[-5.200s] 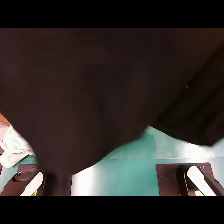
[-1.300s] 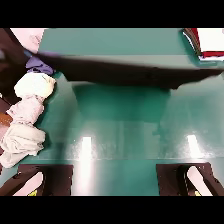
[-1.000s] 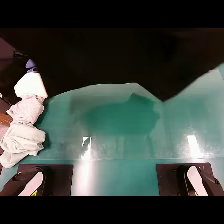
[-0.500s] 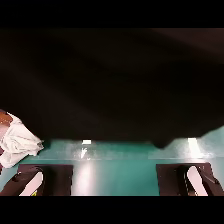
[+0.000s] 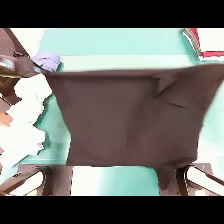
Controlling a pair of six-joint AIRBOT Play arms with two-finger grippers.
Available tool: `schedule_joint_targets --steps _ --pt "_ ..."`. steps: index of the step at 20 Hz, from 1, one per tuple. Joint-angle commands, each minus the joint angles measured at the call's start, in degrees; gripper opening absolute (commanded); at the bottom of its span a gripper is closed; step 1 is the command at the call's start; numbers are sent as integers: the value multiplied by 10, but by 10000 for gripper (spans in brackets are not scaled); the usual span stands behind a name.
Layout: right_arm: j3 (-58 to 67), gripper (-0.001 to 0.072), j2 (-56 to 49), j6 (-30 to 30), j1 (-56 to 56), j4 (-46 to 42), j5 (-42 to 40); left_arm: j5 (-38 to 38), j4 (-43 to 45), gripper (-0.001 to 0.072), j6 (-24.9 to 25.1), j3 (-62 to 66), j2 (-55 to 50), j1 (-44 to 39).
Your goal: Fold the shirts.
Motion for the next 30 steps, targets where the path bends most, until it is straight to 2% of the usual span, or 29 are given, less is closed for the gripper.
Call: schedule_joint_targets --steps 1,4,6,8,10,13,16,18,24,27,28,29,30 --pt "-82 9 -100 0 58 -43 -80 79 -36 25 57 -61 -109 0" --pt "-78 9 -175 3 80 -42 -208 231 -115 25 131 -61 -176 0" --pt "-48 9 -217 3 95 -42 -256 318 -175 26 175 -61 -198 -1" --pt "-13 9 -246 3 107 -43 -289 365 -199 25 212 -47 -213 -6" --pt "9 9 -259 3 116 -47 -314 384 -198 25 227 -31 -223 -16" --pt "10 8 -250 3 124 -106 -284 359 -175 25 240 -26 -223 -19" --pt "5 8 -248 -2 124 -156 -161 250 -85 24 239 -33 -223 -21" --pt "-33 8 -236 -2 124 -177 -133 215 -34 24 236 -53 -223 -26" --pt "-193 10 -185 14 124 -171 -209 231 -24 25 220 -110 -225 -26" --pt "-226 20 -183 21 124 -170 -205 212 -25 28 195 -112 -226 -26" --pt "-229 153 -183 22 124 -159 -197 204 -24 132 178 -112 -226 -26" --pt "-228 372 -183 22 122 -148 -195 196 -24 417 162 -112 -226 -25" --pt "-221 417 -183 22 117 -131 -185 186 -20 562 147 -111 -225 -24"
